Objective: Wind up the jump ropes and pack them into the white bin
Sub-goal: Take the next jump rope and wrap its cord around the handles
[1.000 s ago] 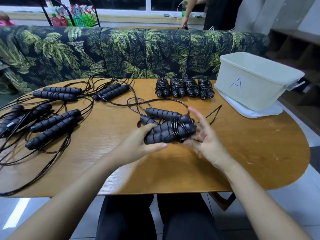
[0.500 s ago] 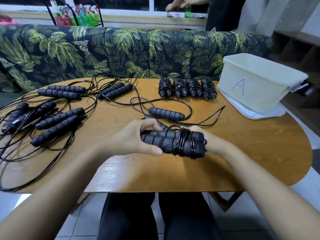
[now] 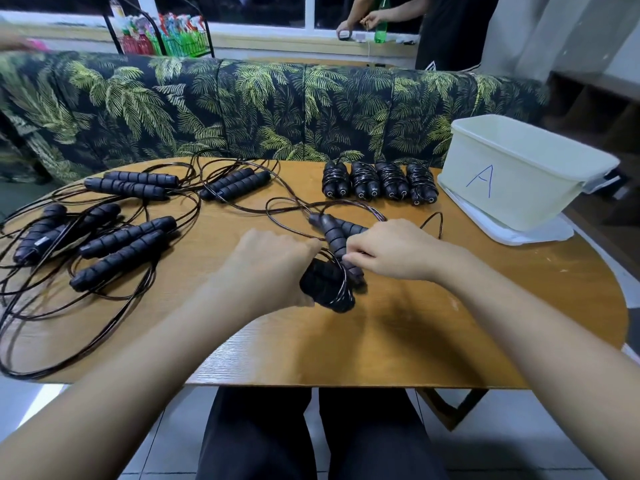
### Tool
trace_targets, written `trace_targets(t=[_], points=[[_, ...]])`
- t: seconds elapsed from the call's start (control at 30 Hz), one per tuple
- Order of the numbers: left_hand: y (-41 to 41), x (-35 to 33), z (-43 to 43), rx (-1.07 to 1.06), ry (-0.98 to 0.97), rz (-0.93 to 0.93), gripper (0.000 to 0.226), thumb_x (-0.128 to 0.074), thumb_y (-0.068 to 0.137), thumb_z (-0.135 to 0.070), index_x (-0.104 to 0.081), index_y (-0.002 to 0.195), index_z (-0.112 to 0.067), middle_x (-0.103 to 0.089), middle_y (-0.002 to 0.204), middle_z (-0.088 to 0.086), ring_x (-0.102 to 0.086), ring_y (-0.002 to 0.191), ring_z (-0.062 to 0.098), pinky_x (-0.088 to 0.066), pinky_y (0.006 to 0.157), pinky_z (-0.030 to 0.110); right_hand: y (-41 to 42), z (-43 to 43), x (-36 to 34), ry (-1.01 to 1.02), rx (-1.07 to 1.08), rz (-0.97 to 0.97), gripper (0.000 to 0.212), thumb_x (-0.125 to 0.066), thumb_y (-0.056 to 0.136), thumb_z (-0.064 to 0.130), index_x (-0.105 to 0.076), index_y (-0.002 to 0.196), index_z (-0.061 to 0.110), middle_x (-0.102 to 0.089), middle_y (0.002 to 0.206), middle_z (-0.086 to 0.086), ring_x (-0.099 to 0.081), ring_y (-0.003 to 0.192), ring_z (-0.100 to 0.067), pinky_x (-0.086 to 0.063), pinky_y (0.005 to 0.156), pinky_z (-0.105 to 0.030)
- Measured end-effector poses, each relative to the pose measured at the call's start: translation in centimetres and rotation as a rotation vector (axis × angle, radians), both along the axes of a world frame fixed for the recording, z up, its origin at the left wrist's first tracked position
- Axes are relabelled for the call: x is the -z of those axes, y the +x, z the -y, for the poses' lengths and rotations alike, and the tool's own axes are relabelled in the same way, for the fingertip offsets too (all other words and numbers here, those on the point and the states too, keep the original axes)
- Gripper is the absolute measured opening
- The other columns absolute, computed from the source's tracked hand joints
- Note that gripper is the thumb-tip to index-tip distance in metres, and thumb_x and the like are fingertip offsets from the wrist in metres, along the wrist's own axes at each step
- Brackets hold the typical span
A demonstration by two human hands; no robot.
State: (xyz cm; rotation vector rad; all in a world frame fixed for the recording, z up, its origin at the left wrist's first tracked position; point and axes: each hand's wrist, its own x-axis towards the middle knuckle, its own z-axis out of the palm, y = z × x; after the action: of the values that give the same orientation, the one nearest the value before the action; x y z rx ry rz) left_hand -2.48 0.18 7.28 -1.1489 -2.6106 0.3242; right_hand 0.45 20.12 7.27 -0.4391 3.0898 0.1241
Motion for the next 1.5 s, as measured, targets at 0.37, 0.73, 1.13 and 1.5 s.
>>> trace_targets(t=[0.37,0.73,1.13,1.5], points=[[-1.2,4.0,-1.4,-0.292,0.873,0.430,0.070,-0.072,0.055,-0.073,-0.050,0.096,-0.019,-0.066,0.080,-0.002,-0.062,0.079,0.025,-0.046,0.063,0.034,2.4,2.7,3.8,-0.482,0.275,-0.461,0.026,-0.031,0.104,0.031,-0.055,0.096,0.022,-0.053,0.062,0.008,-0.050,0.058,-0.015,-0.037,0.052,-0.033],[-1.3,4.5,-0.3,0.097,1.321,1.266,0.041,-0.075,0.049,-0.040,-0.058,0.080,-0.019,-0.054,0.060,-0.011,-0.045,0.054,0.005,-0.033,0.047,0.016,5.3,0.2,7.5,-1.124,0.186,0.129,0.027,-0.045,0.099,0.009,-0.060,0.081,0.023,-0.056,0.071,0.014,-0.054,0.076,-0.001,-0.040,0.082,-0.018],[-0.4,1.1,1.1,0.058,0.198,0.506,0.058,-0.079,0.055,-0.067,-0.054,0.092,-0.028,-0.062,0.073,-0.007,-0.058,0.070,0.018,-0.046,0.059,0.033,-0.7,-3.4,1.2,-0.212,-0.107,-0.065,0.022,-0.051,0.098,0.038,-0.061,0.080,0.030,-0.057,0.077,0.019,-0.052,0.084,-0.001,-0.010,0.117,-0.025],[-2.4,4.5,-0.9,-0.246,0.554,0.258,0.074,-0.070,0.053,-0.077,-0.053,0.099,-0.021,-0.066,0.081,0.001,-0.061,0.076,0.027,-0.042,0.057,0.031,3.7,2.9,5.0,-0.441,0.134,-0.284,0.030,-0.032,0.105,0.029,-0.061,0.108,0.022,-0.067,0.101,0.012,-0.053,0.088,-0.015,-0.028,0.087,-0.030]])
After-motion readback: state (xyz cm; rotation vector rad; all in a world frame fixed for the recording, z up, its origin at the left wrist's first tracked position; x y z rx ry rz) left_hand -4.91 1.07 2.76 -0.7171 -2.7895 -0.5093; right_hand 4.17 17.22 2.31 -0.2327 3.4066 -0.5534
